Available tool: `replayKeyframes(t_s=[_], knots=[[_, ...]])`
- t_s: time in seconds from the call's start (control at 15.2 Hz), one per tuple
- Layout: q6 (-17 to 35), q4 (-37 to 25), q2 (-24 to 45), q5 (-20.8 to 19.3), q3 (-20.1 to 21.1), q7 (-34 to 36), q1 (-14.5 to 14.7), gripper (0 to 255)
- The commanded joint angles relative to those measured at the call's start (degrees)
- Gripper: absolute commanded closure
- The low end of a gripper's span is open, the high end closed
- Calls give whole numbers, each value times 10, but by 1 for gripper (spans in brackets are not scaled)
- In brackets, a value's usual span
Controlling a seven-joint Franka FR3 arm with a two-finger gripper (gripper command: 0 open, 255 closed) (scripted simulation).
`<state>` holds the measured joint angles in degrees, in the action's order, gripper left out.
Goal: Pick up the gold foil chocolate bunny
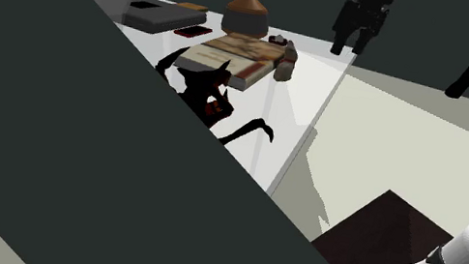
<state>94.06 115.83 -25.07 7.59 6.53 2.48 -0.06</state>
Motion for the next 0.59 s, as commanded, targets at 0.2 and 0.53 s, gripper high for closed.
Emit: replayKeyframes(t_s=[0.2,0.53], knots=[[14,-93,105,32,9,44,1,0],[14,-198,203,56,15,83,4,0]])
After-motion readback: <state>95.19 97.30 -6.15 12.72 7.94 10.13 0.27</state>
